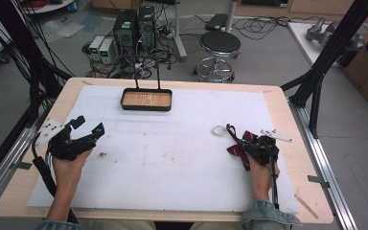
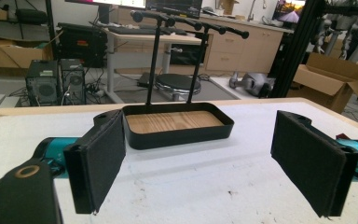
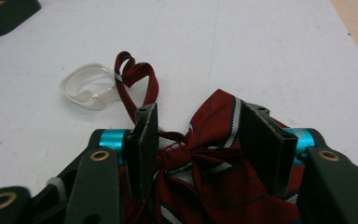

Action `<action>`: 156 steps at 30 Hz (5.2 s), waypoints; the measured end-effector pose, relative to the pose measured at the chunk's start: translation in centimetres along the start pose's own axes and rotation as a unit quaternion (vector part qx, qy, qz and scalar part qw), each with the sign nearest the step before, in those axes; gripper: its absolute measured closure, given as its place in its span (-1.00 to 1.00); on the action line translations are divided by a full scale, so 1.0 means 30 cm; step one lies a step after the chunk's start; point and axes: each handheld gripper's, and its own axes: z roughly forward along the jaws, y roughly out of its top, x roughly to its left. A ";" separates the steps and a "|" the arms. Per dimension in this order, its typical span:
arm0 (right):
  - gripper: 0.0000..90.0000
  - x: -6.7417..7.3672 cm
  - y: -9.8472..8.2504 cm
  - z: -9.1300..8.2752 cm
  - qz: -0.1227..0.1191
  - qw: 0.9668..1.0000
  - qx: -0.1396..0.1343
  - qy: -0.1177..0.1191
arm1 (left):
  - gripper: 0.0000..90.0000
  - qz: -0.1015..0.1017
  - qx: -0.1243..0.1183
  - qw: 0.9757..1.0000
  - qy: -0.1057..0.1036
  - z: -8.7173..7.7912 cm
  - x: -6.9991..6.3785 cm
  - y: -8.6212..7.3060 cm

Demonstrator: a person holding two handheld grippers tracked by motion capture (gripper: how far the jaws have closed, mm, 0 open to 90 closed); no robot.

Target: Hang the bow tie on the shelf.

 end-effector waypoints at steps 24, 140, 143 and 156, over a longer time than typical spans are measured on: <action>0.54 0.063 0.020 0.047 -0.060 0.996 0.065 -0.011 | -0.60 0.003 0.007 1.000 -0.011 0.017 -0.019 -0.006; 0.55 0.657 0.689 0.422 -0.165 0.974 -0.108 0.108 | -0.60 -0.011 -0.005 1.000 -0.018 0.013 0.017 -0.001; 0.55 0.659 0.680 0.438 -0.166 0.976 -0.097 0.102 | -0.60 -0.012 -0.005 1.000 -0.019 0.014 0.013 -0.002; 0.51 0.668 0.650 0.490 -0.164 0.979 -0.069 0.102 | -0.60 -0.011 -0.004 1.000 -0.019 0.014 0.015 -0.003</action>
